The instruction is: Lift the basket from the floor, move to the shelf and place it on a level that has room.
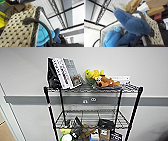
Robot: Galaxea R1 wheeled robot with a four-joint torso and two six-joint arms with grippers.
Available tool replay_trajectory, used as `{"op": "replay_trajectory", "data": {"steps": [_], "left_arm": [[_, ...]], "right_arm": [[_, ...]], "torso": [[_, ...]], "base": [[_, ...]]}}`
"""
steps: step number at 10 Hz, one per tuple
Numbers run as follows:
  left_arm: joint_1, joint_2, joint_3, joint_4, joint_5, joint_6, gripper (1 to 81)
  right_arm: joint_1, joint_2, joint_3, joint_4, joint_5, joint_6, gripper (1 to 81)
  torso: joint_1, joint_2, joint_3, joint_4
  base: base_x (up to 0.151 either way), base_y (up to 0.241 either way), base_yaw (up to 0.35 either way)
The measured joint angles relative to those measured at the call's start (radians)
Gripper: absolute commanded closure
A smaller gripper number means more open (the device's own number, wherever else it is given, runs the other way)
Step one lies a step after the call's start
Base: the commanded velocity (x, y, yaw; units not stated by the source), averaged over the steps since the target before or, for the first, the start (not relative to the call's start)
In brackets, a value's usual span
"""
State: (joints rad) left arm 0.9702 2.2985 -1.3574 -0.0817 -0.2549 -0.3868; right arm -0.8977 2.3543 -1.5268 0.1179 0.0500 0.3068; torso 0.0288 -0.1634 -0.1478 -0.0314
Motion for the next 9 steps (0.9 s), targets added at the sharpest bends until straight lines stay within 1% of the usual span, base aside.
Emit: {"op": "replay_trajectory", "data": {"steps": [2,4,7,9], "left_arm": [[0.0,0.0,0.0,0.0,0.0,0.0,81.1],[-0.001,0.001,0.0,0.0,-0.002,0.0,81.1],[-0.003,0.001,0.0,0.002,-0.004,0.001,81.1],[0.0,-0.002,0.016,0.004,-0.004,0.001,81.1]], "right_arm": [[0.0,0.0,0.003,0.0,-0.001,0.0,81.1],[0.002,-0.003,0.003,0.0,0.001,0.0,81.1],[0.003,-0.009,0.009,0.0,0.004,0.0,81.1],[0.0,-0.027,0.042,0.0,0.004,0.0,81.1]], "torso": [[0.0,0.0,0.0,0.0],[0.0,0.0,0.0,0.0],[0.001,0.0,0.0,0.0],[0.0,0.0,0.0,0.0]], "base": [[0.113,0.0,0.0],[0.082,0.0,0.0],[0.0,0.0,0.0],[0.0,0.0,0.0]]}}
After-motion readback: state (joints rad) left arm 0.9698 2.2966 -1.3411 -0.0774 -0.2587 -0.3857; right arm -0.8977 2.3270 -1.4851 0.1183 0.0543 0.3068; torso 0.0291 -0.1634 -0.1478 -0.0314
